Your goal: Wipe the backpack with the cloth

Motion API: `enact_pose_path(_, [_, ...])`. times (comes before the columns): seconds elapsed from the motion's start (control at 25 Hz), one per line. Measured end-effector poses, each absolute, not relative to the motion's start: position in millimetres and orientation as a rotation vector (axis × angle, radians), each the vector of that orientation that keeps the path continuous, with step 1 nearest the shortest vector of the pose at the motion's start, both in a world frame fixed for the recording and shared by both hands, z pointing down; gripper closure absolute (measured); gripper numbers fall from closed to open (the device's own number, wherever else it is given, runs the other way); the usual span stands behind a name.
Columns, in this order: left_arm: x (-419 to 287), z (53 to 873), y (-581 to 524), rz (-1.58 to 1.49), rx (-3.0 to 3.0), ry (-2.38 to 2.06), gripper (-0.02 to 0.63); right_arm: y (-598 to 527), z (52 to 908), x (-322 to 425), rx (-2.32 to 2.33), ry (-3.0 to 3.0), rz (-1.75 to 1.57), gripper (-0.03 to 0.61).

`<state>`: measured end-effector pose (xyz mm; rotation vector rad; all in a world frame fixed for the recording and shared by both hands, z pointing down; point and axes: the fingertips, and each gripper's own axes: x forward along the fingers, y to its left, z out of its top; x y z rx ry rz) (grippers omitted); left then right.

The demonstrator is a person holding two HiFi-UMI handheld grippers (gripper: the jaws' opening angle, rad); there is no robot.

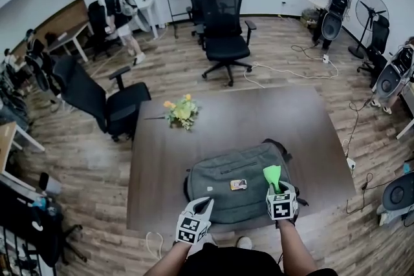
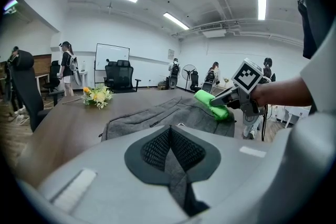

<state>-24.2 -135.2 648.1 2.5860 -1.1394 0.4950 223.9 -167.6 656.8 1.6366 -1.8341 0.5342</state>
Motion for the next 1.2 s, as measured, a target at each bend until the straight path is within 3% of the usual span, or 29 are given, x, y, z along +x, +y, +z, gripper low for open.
enact_pose_path(0.56, [-39.7,616.9,-156.4,0.399,2.598,-1.211,0.595,-205.7,531.2,158.7,1.727,-2.280,0.294,0.492])
enact_pose_path(1.2, [-87.9,498.7,-200.1,0.097,2.691,-1.495,0.595,-198.4,424.6,123.5,1.775,-2.569,-0.077,0.492])
